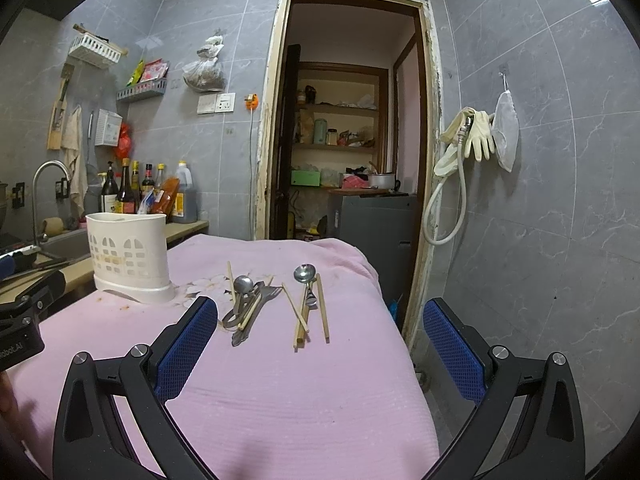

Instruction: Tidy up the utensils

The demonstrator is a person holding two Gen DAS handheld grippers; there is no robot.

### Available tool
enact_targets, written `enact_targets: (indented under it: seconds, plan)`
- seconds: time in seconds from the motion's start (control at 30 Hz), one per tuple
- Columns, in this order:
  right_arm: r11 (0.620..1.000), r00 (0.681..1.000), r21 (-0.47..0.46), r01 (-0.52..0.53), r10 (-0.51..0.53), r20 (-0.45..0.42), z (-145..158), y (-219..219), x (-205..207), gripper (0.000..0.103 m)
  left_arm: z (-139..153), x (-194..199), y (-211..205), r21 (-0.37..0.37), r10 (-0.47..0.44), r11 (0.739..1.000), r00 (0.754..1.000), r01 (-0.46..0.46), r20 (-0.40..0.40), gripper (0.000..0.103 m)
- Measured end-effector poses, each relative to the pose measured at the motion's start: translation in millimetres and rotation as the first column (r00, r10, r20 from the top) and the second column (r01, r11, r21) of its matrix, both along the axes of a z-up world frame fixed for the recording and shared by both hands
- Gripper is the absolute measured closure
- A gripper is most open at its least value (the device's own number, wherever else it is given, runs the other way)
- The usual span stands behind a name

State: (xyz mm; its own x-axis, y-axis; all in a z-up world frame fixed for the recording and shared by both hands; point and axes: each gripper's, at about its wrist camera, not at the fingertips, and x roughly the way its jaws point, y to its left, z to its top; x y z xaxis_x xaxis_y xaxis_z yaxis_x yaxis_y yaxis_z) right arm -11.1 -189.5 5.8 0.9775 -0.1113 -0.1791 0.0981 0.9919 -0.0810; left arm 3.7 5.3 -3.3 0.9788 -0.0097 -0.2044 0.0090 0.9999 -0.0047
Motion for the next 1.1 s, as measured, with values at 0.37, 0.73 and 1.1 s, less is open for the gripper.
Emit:
enact_targets:
  seconds: [0.37, 0.73, 1.1]
  plan:
    - [1.000, 1.000, 0.000, 0.000, 0.000, -0.002, 0, 0, 0, 0.000, -1, -1, 1, -0.001, 0.000, 1.000, 1.000, 0.000, -0.001, 0.002]
    - [1.000, 1.000, 0.002, -0.007, 0.007, -0.008, -5, 3, 1, 0.000, -1, -1, 3, -0.001, 0.001, 1.000, 1.000, -0.001, -0.004, 0.002]
    - [0.999, 0.999, -0.012, -0.041, 0.041, -0.024, 4, -1, 11, 0.000, 10, 21, 1, -0.006, -0.083, 0.997, 0.995, 0.083, -0.059, 0.002]
